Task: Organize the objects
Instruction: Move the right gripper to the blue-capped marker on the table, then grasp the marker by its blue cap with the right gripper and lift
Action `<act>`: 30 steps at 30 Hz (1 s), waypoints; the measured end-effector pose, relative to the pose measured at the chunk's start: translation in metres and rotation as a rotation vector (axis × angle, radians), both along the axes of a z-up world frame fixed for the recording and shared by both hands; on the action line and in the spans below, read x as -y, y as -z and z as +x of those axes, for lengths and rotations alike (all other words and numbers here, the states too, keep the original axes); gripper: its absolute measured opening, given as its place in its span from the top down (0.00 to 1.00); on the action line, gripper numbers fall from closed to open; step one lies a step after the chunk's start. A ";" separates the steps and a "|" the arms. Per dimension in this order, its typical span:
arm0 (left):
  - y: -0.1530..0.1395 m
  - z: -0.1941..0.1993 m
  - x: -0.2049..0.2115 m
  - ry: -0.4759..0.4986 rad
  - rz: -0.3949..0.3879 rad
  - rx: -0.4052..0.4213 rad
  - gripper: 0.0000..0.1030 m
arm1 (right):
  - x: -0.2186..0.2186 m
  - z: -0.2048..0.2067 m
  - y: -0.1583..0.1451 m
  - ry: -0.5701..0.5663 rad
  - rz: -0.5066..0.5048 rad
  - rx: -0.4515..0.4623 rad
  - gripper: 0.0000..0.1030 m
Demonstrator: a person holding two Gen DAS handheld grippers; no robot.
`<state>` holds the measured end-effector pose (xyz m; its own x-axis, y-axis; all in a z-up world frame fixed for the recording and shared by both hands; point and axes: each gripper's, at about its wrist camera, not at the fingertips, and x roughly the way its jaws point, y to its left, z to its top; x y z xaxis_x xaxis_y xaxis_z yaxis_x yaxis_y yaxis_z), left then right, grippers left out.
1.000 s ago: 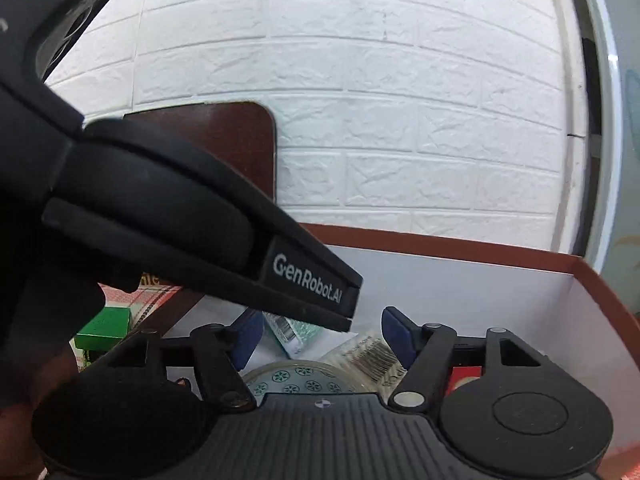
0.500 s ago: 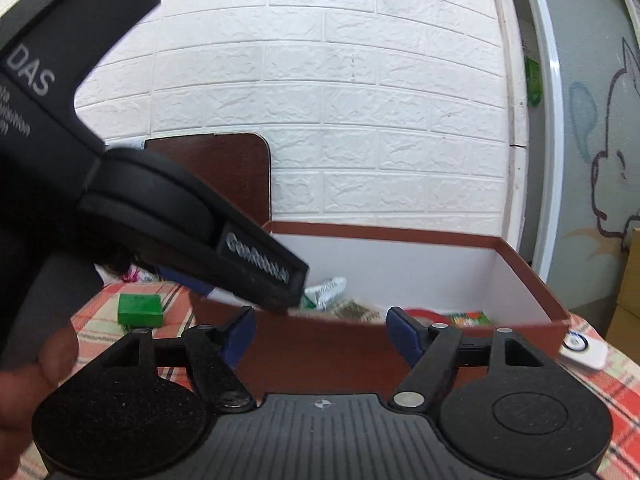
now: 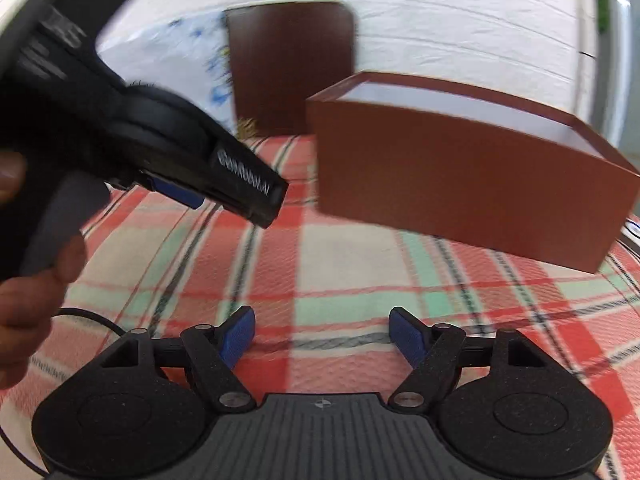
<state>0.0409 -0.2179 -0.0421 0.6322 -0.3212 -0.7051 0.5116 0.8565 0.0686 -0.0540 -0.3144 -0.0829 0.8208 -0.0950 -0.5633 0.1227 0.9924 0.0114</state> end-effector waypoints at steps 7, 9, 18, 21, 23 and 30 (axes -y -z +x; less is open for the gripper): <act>0.028 0.034 -0.047 -0.130 0.004 -0.026 0.33 | -0.024 0.006 0.007 -0.074 -0.059 -0.022 0.26; 0.030 0.039 -0.057 -0.148 0.004 -0.010 0.31 | -0.028 0.011 0.007 -0.087 -0.059 -0.025 0.25; 0.044 0.076 -0.091 -0.182 -0.010 0.083 0.10 | -0.049 0.053 0.005 -0.160 -0.090 -0.021 0.24; 0.049 0.095 -0.110 -0.213 -0.054 0.091 0.03 | -0.054 0.078 0.004 -0.170 -0.098 -0.016 0.23; 0.050 0.105 -0.116 -0.238 -0.059 0.105 0.03 | -0.058 0.095 0.002 -0.175 -0.117 -0.004 0.23; 0.053 0.118 -0.120 -0.283 -0.068 0.124 0.01 | -0.059 0.160 0.001 -0.178 -0.144 -0.003 0.24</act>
